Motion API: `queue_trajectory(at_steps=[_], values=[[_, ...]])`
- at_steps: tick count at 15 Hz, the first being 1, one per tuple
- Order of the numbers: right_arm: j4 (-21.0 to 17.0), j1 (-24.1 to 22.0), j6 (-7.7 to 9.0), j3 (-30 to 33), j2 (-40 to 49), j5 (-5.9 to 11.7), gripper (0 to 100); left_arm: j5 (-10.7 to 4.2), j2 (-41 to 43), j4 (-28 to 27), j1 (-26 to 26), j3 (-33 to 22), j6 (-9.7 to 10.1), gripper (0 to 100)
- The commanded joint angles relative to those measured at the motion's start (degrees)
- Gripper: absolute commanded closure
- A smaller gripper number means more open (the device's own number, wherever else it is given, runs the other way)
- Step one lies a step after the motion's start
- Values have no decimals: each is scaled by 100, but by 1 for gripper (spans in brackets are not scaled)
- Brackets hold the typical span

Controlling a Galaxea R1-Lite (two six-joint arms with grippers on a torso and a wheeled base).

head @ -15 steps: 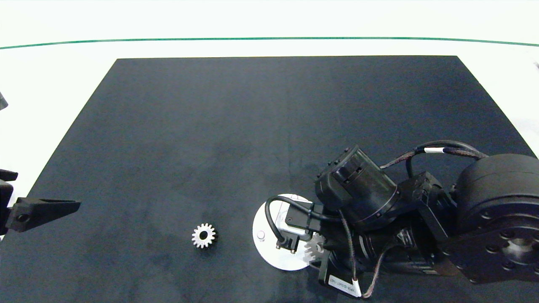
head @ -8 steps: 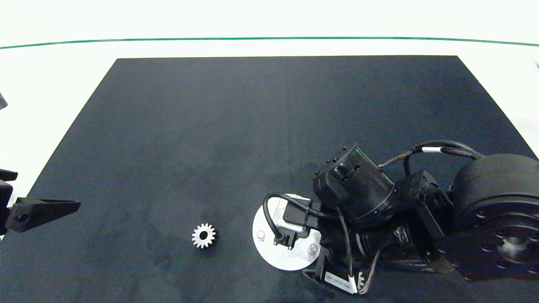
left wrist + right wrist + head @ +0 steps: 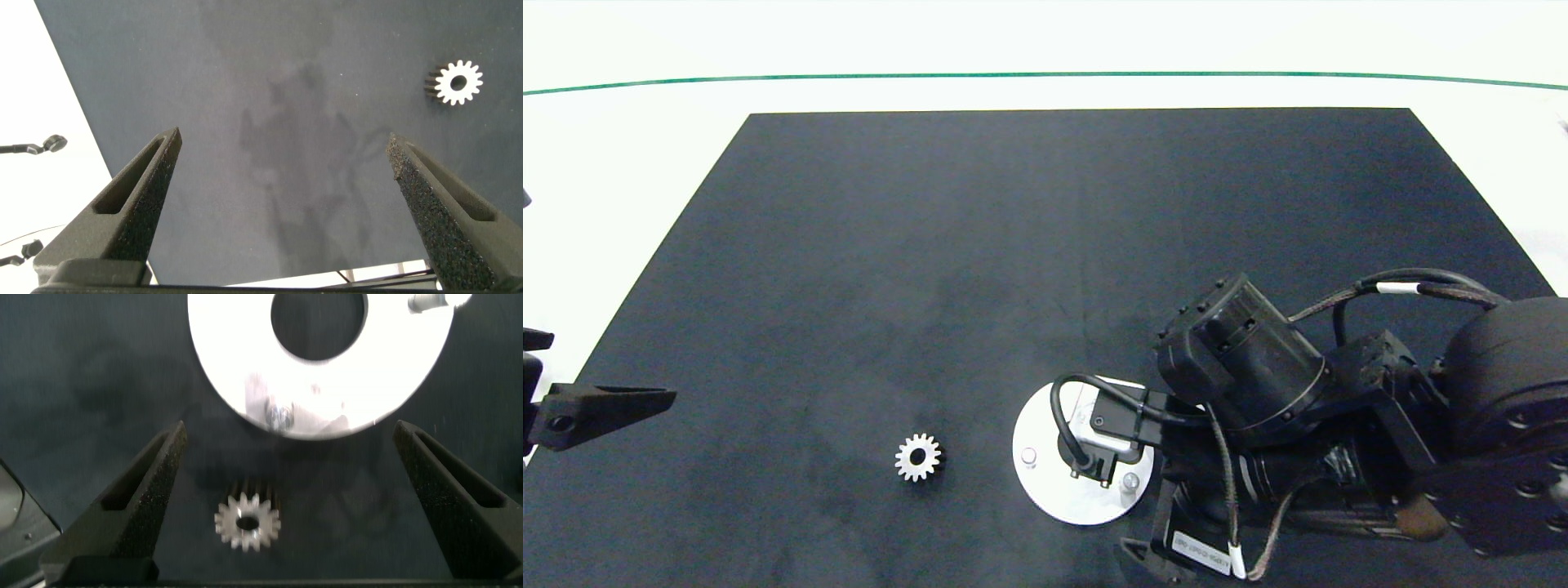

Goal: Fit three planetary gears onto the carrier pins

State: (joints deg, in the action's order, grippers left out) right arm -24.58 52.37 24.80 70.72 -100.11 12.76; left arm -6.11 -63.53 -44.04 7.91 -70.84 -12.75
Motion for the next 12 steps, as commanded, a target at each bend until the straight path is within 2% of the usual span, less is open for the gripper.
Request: queue_trajectory(at_steps=[1, 3, 9, 12], values=[[-38, 28, 25, -445, 431, 130, 0, -4, 24, -25, 0, 0, -17, 0], [-30, 36, 25, -823, 651, 209, 0, -4, 24, -25, 0, 0, -8, 0], [41, 28, 8, -1376, 879, 200, 0, -4, 33, -25, 9, 0, -8, 0], [506, 28, 8, -1693, 835, 200, 0, -4, 33, -25, 9, 0, -17, 0]])
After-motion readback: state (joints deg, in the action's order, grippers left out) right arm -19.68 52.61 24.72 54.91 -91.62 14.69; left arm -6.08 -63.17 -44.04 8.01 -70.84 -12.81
